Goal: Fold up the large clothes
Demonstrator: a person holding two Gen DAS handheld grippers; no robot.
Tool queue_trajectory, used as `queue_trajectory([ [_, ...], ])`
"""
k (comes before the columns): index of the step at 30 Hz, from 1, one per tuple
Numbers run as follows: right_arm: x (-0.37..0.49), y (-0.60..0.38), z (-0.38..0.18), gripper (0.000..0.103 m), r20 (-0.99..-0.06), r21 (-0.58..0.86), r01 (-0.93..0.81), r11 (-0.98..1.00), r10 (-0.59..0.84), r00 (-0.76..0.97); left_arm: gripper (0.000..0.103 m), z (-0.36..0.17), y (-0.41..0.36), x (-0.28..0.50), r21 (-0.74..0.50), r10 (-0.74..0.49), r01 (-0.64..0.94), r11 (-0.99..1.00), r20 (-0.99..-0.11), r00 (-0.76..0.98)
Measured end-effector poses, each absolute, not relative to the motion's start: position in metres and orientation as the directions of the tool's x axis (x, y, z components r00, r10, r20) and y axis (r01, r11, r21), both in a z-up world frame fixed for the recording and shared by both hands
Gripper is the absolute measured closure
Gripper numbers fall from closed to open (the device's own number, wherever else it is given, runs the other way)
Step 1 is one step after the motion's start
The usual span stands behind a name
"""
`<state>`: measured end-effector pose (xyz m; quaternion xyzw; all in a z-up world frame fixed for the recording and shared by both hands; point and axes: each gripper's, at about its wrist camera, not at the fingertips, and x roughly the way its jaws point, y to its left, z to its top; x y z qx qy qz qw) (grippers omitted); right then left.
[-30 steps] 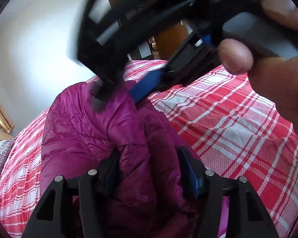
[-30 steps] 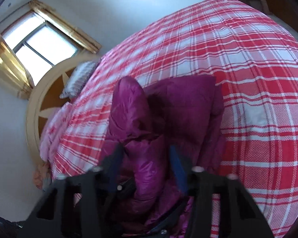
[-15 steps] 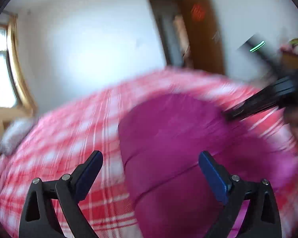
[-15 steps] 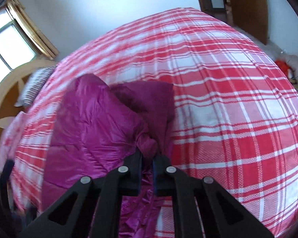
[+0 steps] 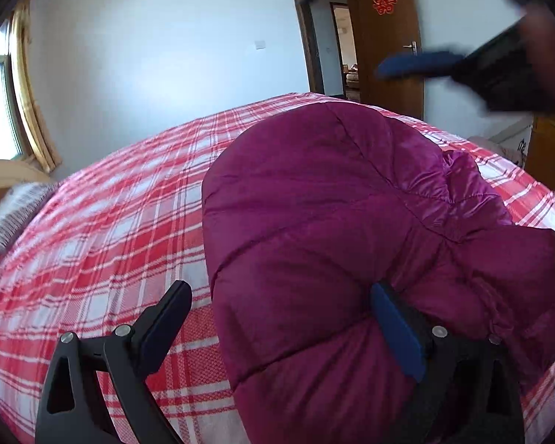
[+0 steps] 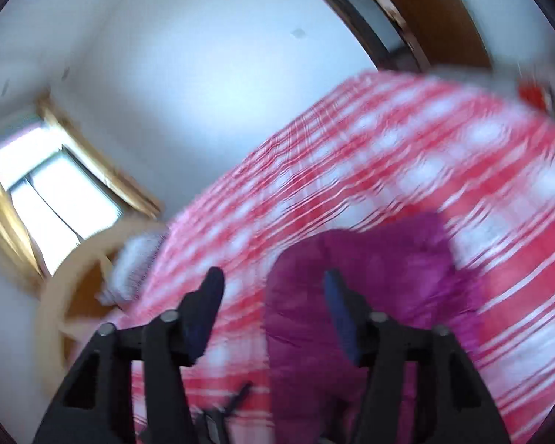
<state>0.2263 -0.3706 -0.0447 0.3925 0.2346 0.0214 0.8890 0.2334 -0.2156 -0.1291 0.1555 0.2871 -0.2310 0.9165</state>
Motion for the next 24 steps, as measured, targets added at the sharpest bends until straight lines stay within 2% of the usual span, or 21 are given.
queue_trajectory([
  [2, 0.239, -0.373, -0.057, 0.041, -0.399, 0.700, 0.142, 0.700, 0.217, 0.891, 0.005, -0.125, -0.205, 0.235, 0.131, -0.334, 0.501, 0.855, -0.600, 0.727],
  [6, 0.230, -0.406, -0.094, 0.038, -0.510, 0.647, 0.319, 0.693, 0.083, 0.856, 0.005, -0.102, -0.186, 0.241, 0.099, -0.312, 0.424, 0.900, -0.532, 0.787],
  [8, 0.221, -0.420, -0.110, 0.038, -0.557, 0.582, 0.402, 0.707, -0.013, 0.830, 0.005, -0.092, -0.195, 0.249, 0.073, -0.327, 0.429, 0.900, -0.539, 0.777],
  [10, 0.218, -0.426, -0.121, 0.040, -0.568, 0.560, 0.424, 0.712, -0.043, 0.822, 0.005, -0.089, -0.215, 0.260, 0.124, -0.279, 0.411, 0.903, -0.557, 0.782],
  [13, 0.217, -0.423, -0.128, 0.040, -0.578, 0.489, 0.443, 0.751, -0.101, 0.810, 0.005, -0.102, -0.246, 0.277, 0.266, -0.151, 0.366, 0.892, -0.588, 0.794],
  [15, 0.217, -0.415, -0.129, 0.039, -0.575, 0.440, 0.444, 0.781, -0.135, 0.807, 0.005, -0.115, -0.258, 0.284, 0.290, -0.126, 0.374, 0.881, -0.617, 0.777],
  [18, 0.223, -0.412, -0.141, 0.039, -0.591, 0.411, 0.441, 0.798, -0.136, 0.795, 0.005, -0.130, -0.262, 0.290, 0.290, -0.124, 0.379, 0.879, -0.627, 0.769],
  [24, 0.241, -0.423, -0.166, 0.037, -0.656, 0.408, 0.437, 0.802, -0.076, 0.751, 0.001, -0.151, -0.254, 0.301, 0.204, -0.153, 0.369, 0.907, -0.656, 0.739],
])
